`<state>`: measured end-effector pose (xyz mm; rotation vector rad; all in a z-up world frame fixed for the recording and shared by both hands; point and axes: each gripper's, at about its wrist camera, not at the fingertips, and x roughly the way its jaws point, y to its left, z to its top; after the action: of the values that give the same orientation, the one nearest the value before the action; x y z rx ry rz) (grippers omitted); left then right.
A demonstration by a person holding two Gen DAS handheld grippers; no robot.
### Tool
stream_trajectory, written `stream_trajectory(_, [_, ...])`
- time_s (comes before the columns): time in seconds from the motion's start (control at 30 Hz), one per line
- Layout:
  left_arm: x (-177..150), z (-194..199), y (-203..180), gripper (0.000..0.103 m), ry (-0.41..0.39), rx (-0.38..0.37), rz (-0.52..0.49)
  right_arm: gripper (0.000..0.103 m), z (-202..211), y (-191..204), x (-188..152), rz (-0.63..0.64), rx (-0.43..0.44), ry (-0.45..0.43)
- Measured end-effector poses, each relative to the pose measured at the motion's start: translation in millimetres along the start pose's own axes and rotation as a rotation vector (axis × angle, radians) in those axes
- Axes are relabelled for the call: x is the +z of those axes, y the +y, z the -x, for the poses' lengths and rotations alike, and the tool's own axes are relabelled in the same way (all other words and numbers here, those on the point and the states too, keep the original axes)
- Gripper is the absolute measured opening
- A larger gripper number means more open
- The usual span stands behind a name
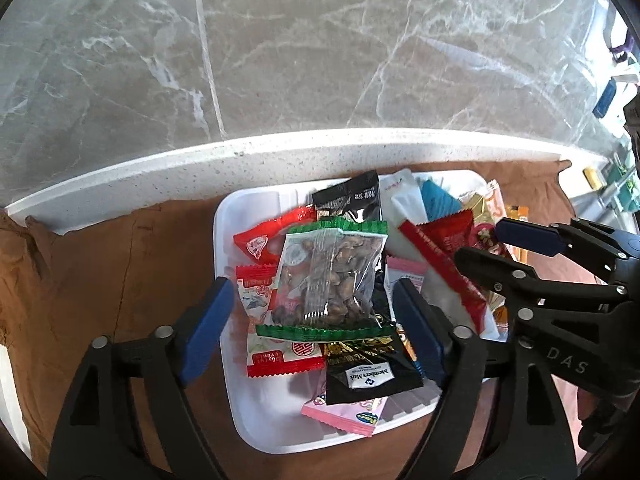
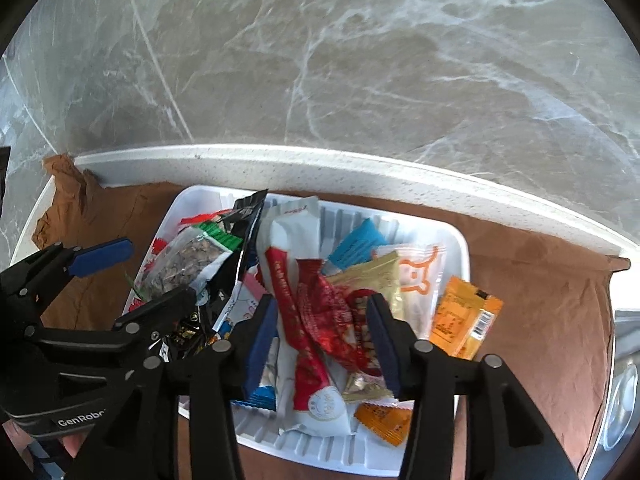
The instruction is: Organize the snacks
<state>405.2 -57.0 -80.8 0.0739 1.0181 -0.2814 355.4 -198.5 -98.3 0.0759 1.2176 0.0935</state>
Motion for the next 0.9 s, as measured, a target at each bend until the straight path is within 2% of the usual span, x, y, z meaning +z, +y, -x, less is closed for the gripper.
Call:
stream_trajectory(0.03, [0, 2, 0, 0.096, -0.003, 0.003, 0.004, 0.054, 4, -2, -1, -0.008, -0.002, -0.008])
stream_trajectory(0.1, [-2, 8, 0, 0.103, -0.017, 0.003, 0.012, 0.058, 12, -7, -2, -0.018, 0.000, -0.023])
stream_trajectory(0.33, [-14, 37, -5, 0.103, -0.050, 0.057, -0.001, 0.077, 47, -17, -13, -0.057, -0.001, -0.103])
stream_trajectory(0.5, [-32, 74, -8, 0.103, -0.146, 0.012, 0.067, 0.089, 75, -17, -26, -0.055, -0.016, -0.151])
stream_trajectory(0.63, [-48, 106, -15, 0.103, -0.192, 0.030, 0.084, 0.091, 95, -14, -43, -0.042, -0.017, -0.163])
stream_trajectory(0.8, [-85, 155, -19, 0.103, -0.214, 0.018, 0.165, 0.092, 121, -9, -71, -0.014, 0.012, -0.190])
stream_trajectory(0.9, [-108, 183, -27, 0.103, -0.236, 0.065, 0.173, 0.092, 138, -10, -85, -0.028, 0.021, -0.205])
